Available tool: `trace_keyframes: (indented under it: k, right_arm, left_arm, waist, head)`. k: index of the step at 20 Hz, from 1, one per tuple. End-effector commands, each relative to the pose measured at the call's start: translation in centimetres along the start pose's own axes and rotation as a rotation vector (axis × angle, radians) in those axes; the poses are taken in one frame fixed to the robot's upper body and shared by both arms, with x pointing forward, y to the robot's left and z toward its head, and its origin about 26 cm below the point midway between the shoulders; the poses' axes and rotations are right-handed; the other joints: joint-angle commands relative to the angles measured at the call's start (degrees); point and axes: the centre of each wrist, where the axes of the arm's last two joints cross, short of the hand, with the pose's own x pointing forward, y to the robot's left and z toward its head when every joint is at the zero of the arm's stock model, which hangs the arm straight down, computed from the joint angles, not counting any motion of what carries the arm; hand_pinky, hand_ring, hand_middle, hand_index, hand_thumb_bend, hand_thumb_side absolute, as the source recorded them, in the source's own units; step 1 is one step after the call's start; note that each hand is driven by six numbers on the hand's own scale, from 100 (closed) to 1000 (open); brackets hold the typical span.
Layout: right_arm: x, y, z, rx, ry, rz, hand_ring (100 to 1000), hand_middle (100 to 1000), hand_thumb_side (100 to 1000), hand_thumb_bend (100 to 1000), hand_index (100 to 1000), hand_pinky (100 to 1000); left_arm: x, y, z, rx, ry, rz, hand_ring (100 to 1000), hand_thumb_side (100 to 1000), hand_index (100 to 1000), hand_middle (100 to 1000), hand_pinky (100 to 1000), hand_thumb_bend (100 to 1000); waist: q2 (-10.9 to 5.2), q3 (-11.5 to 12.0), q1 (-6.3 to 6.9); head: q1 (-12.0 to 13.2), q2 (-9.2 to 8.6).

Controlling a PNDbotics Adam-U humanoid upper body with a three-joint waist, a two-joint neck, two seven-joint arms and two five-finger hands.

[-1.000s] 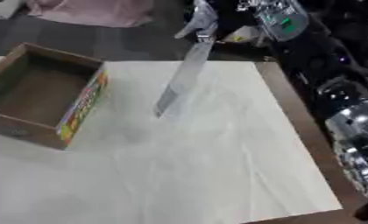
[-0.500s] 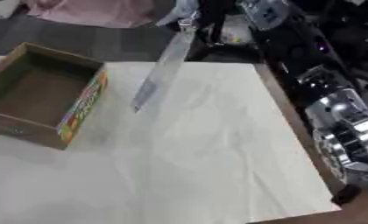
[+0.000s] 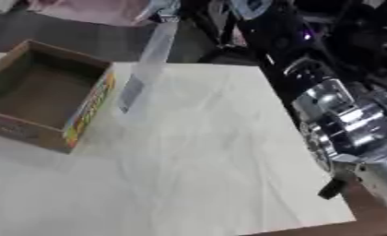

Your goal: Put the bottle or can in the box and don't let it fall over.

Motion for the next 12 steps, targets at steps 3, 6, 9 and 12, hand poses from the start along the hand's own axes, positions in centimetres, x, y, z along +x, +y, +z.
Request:
trace_keyframes:
  k: [3,6,9,12]
  right_arm:
    - [1.5,-2.8,1.2,-0.067,-0.022,0.074,536,185,219,301,324,100]
    - [1.8,-3.4,1.5,-0.098,-0.027,0.092,540,185,215,300,324,100]
    - [2.3,-4.0,1.5,-0.126,-0.039,0.098,545,185,204,295,324,100]
    - [2.8,-4.5,1.6,-0.163,-0.05,0.098,549,185,194,289,324,100]
  left_arm:
    - [1.0,0.2,-0.5,-0.023,-0.015,-0.027,660,771,882,630,607,144]
    - [1.0,0.3,-0.6,-0.024,-0.014,-0.033,660,771,881,629,607,144]
    - [1.1,0.3,-0.7,-0.029,-0.017,-0.034,660,771,881,629,607,145]
    - [1.1,0.3,-0.9,-0.032,-0.018,-0.035,660,771,881,629,607,145]
  waist:
    - [-1.62,0.18,0.02]
    - [-1.56,0.33,-0.29]
    - [-1.5,0.58,-0.6]
    - [-1.43,0.99,-0.91]
  head:
    - [-0.15,-0.35]
    - [-0.15,-0.77]
    - [-0.55,-1.17]
    - [-1.21,-1.79]
